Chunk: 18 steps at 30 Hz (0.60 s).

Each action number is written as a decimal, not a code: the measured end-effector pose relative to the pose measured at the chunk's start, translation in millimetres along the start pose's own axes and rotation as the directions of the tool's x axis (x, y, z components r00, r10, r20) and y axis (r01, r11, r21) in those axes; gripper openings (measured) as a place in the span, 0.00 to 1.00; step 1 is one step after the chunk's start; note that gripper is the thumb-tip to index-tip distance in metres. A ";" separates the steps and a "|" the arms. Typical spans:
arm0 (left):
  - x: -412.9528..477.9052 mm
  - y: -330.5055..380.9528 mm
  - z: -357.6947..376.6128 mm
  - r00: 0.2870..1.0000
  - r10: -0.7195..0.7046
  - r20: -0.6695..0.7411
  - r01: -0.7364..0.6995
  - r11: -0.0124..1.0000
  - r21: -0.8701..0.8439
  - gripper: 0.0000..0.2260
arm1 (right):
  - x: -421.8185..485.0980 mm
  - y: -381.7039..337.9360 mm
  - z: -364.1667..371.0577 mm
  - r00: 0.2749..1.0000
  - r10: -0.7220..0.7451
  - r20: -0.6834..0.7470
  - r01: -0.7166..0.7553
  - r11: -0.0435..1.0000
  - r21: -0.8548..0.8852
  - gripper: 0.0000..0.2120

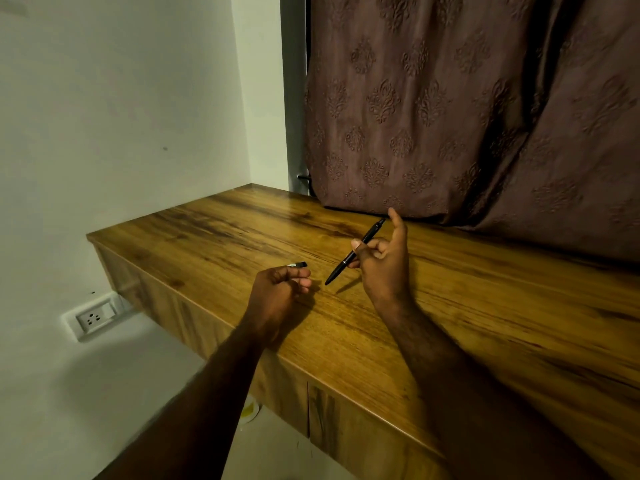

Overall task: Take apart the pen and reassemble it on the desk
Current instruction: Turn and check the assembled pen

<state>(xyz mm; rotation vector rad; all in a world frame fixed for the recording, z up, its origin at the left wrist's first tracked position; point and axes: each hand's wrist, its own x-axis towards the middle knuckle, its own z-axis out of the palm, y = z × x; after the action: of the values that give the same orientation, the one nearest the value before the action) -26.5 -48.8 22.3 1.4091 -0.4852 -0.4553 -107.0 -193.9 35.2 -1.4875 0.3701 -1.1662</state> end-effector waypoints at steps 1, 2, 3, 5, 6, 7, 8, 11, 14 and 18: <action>0.4 -0.4 -0.3 1.000 0.004 0.002 -0.004 1.000 0.006 0.09 | -1.1 0.2 0.5 1.000 0.003 0.011 -0.003 1.000 -0.006 0.36; 0.7 -0.8 -0.7 1.000 0.010 -0.002 -0.010 1.000 0.013 0.09 | -1.3 0.4 1.1 1.000 0.002 0.018 -0.002 1.000 -0.019 0.35; 0.9 -1.1 -0.5 1.000 0.017 -0.008 -0.017 1.000 0.019 0.09 | -1.0 0.7 1.7 1.000 -0.001 0.016 0.002 1.000 -0.031 0.33; 0.5 -1.6 -0.1 1.000 0.027 -0.014 -0.027 0.999 0.024 0.09 | -0.1 1.2 2.1 1.000 -0.006 -0.007 0.006 1.000 -0.030 0.30; 0.4 -1.6 -0.2 1.000 0.029 -0.012 -0.029 0.999 0.024 0.09 | 0.4 1.5 1.9 1.000 -0.005 -0.016 0.005 1.000 -0.021 0.29; 0.3 -1.6 -0.2 1.000 0.030 -0.008 -0.029 0.999 0.021 0.09 | 0.7 1.8 1.5 1.000 -0.003 -0.017 0.003 1.000 -0.016 0.29; 0.5 -1.6 -0.6 1.000 0.031 -0.006 -0.031 0.999 0.019 0.09 | 0.8 2.2 1.1 1.000 -0.003 -0.012 0.003 1.000 -0.016 0.30; 0.9 -1.6 -1.4 0.999 0.033 -0.007 -0.033 0.999 0.032 0.09 | 0.6 3.0 0.0 1.000 -0.003 0.012 0.004 1.000 -0.025 0.36; -0.3 -1.7 -1.5 1.000 0.030 -0.003 -0.030 0.999 0.030 0.09 | 0.4 3.6 0.0 1.000 -0.009 0.025 0.011 0.997 -0.072 0.34; -2.3 0.9 -0.1 1.000 0.024 -0.010 -0.024 0.999 0.026 0.09 | 2.1 3.3 -0.1 1.000 -0.016 -0.001 0.016 0.999 -0.051 0.30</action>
<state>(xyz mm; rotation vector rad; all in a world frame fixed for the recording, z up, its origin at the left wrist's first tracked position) -28.3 -47.3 23.1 1.4284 -0.5005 -0.4237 -104.9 -196.6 33.2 -1.5368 0.3921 -1.1785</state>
